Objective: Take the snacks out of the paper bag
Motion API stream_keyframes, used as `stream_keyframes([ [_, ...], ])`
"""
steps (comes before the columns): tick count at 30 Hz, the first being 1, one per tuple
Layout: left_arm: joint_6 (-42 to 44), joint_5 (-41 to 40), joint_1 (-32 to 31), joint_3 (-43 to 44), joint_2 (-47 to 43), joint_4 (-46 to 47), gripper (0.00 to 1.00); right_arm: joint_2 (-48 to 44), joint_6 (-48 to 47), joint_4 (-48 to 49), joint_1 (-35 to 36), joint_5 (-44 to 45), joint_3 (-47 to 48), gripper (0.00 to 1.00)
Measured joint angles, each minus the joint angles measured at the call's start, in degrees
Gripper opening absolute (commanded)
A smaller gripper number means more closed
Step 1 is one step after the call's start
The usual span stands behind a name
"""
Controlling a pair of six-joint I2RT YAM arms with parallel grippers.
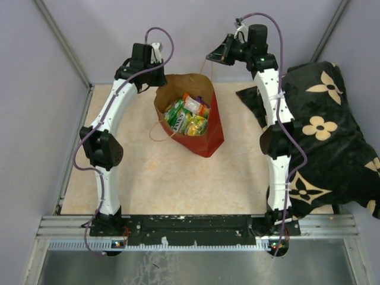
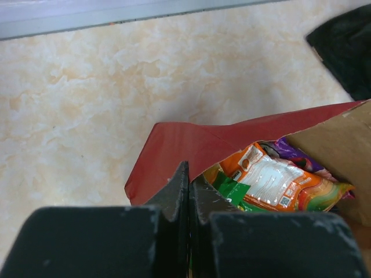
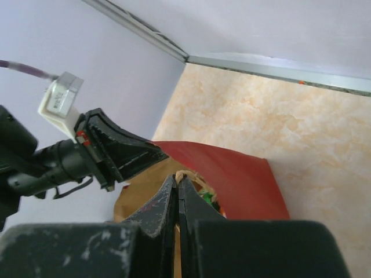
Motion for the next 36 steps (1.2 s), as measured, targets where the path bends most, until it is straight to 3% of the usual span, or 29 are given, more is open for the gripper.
stream_keyframes([
  [2, -0.3, 0.1, 0.1, -0.7, -0.5, 1.1, 0.00, 0.0, 1.7, 1.0, -0.8, -2.1, 0.1, 0.00],
  [5, -0.2, 0.2, -0.2, -10.0, -5.6, 7.0, 0.01, -0.6, 2.3, 1.8, 0.3, -3.3, -0.2, 0.00],
  [8, 0.0, -0.4, -0.5, -20.3, -13.2, 10.9, 0.11, -4.6, -0.3, 1.1, 3.9, -2.3, -4.3, 0.00],
  [12, 0.0, -1.5, -0.5, -31.0, -23.4, 14.3, 0.63, -14.1, -5.6, -1.0, 13.5, 1.7, -15.0, 0.00],
  [15, -1.1, -3.5, -0.6, -39.3, -32.2, 17.3, 0.91, -22.1, -9.2, -1.2, 21.1, 6.3, -25.7, 0.00],
  [19, -2.0, -6.7, -0.5, -46.7, -41.6, 18.3, 1.00, -33.9, -10.8, 1.9, 28.7, 12.5, -42.9, 0.00],
  [24, -2.9, -10.1, -0.2, -54.7, -53.7, 16.6, 1.00, -46.6, -9.7, 7.0, 32.5, 18.8, -60.2, 0.00],
  [30, -4.7, -14.2, 0.2, -58.7, -65.9, 13.1, 1.00, -50.3, -7.9, 11.3, 38.9, 25.1, -69.5, 0.00],
  [36, -5.0, -16.2, 0.4, -58.4, -62.4, 11.2, 1.00, -50.3, -6.6, 11.6, 49.5, 30.7, -72.1, 0.00],
])
